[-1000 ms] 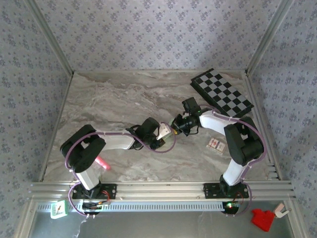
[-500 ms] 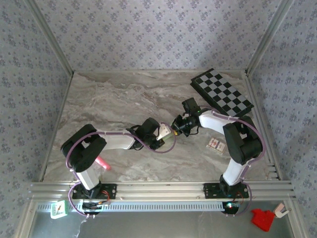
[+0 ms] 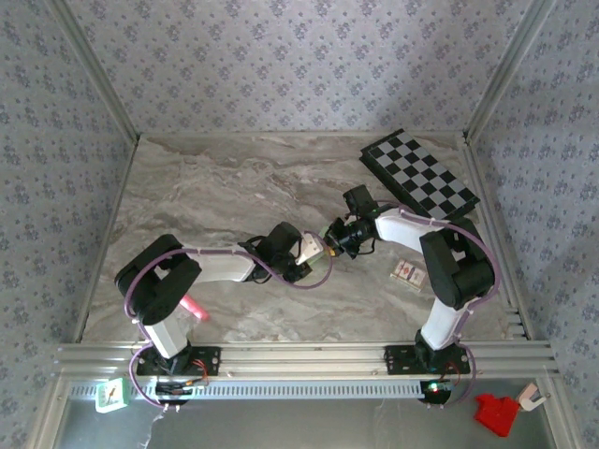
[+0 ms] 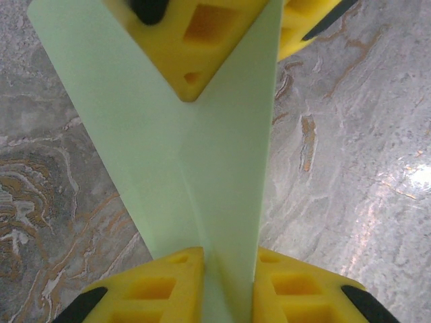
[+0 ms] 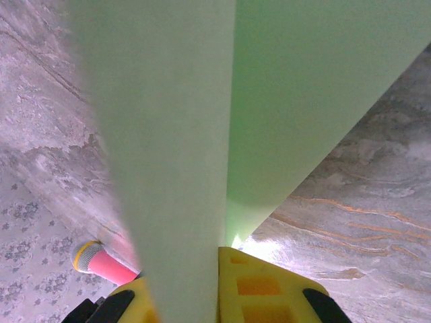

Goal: Fold a paper plane with a square sheet of paper (pick it up from the middle)
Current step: Fold the wing for the fifth time at the center of the table.

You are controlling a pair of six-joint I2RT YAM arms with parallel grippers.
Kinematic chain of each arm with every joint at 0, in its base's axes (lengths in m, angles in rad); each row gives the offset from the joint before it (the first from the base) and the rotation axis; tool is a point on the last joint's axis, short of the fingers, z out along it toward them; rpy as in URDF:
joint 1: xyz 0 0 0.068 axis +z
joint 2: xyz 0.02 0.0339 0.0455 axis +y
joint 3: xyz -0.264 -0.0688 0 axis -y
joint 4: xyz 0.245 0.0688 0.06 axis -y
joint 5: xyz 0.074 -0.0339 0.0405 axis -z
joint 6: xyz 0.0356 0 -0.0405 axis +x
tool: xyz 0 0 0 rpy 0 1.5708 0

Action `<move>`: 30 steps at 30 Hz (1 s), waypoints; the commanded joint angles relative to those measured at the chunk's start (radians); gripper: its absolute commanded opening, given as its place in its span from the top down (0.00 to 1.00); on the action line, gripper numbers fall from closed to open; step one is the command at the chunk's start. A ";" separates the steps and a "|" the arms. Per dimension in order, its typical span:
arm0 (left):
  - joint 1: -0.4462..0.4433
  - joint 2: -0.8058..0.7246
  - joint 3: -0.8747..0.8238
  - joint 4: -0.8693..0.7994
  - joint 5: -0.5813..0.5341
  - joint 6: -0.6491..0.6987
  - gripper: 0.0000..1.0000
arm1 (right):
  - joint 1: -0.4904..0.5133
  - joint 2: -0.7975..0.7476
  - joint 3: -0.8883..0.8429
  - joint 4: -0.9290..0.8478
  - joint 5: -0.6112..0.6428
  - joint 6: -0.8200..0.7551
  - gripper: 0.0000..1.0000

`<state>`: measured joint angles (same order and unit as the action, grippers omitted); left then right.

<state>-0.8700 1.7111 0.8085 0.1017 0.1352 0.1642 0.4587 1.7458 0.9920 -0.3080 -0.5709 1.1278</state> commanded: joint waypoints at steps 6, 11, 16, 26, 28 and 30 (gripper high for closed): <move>0.006 -0.034 0.026 -0.002 0.023 -0.008 0.74 | 0.010 0.032 0.010 -0.020 -0.029 -0.019 0.91; 0.006 -0.036 0.025 -0.004 0.023 -0.007 0.79 | 0.011 0.036 0.010 -0.018 -0.030 -0.019 0.91; 0.007 -0.024 0.026 -0.008 0.022 -0.007 0.85 | 0.012 0.037 0.010 -0.017 -0.032 -0.018 0.90; 0.008 -0.005 0.043 -0.036 0.022 -0.018 0.99 | -0.006 0.012 0.009 0.006 -0.027 -0.048 0.56; 0.012 -0.004 0.046 -0.043 0.028 -0.030 1.00 | -0.019 0.000 0.014 -0.008 -0.013 -0.068 0.48; 0.016 -0.004 0.047 -0.046 0.037 -0.048 1.00 | -0.038 -0.015 0.018 -0.020 0.001 -0.098 0.41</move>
<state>-0.8639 1.7084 0.8249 0.0799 0.1436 0.1383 0.4469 1.7672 0.9920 -0.2993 -0.5896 1.0786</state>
